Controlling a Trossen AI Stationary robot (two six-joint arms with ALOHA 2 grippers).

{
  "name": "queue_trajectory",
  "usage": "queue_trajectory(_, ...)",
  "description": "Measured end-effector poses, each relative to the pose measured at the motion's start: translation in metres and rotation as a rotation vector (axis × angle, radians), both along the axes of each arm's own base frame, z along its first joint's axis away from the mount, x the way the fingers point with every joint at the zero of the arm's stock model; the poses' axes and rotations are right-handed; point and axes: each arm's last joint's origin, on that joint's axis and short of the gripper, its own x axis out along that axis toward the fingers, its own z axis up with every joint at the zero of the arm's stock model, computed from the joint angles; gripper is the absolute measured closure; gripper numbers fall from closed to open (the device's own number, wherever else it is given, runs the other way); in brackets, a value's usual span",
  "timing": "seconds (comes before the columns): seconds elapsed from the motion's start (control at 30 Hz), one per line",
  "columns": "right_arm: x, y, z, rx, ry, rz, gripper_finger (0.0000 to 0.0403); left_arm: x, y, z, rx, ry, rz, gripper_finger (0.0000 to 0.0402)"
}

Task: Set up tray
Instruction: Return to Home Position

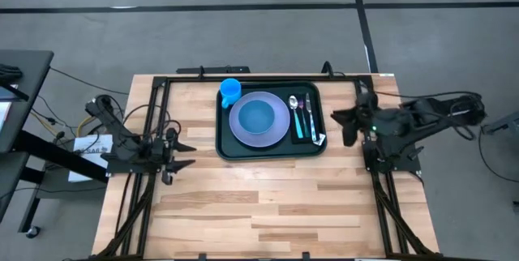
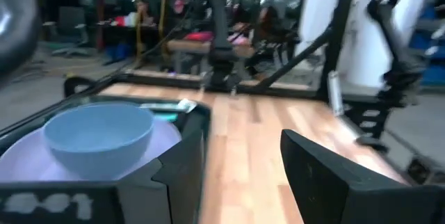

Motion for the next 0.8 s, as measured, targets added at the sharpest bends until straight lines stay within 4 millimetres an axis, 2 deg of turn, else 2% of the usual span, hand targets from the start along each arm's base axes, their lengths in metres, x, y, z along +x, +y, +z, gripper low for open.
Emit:
queue_trajectory(0.1,0.000,0.011,0.001,0.085,-0.057,0.026,0.0335,0.001,0.000,-0.002,-0.001,0.019,0.048,0.0221)
queue_trajectory(0.2,0.010,0.027,-0.003,0.065,-0.024,0.104,0.0335,0.002,0.001,-0.004,-0.013,0.032,0.090,0.0221)
queue_trajectory(0.3,0.024,0.045,-0.010,-0.131,0.071,0.244,0.0335,0.003,0.000,-0.006,-0.007,0.046,0.097,0.0221)
queue_trajectory(0.4,0.036,0.050,-0.010,-0.321,0.091,0.253,0.0335,0.003,-0.002,-0.007,-0.001,0.056,0.056,0.0221)
queue_trajectory(0.47,0.039,0.049,-0.010,-0.369,0.096,0.292,0.0335,0.004,-0.004,-0.007,0.010,0.063,0.006,0.0221)
queue_trajectory(0.6,0.037,0.041,-0.019,-0.370,-0.038,0.440,0.0335,0.004,-0.007,-0.008,0.046,0.068,-0.101,0.0221)
queue_trajectory(0.7,0.022,0.025,-0.039,-0.360,-0.177,0.536,0.0335,0.004,-0.009,-0.008,0.057,0.066,-0.145,0.0221)
queue_trajectory(0.8,-0.001,0.009,-0.070,-0.361,-0.296,0.573,0.0335,0.004,-0.010,-0.008,0.064,0.065,-0.174,0.0221)
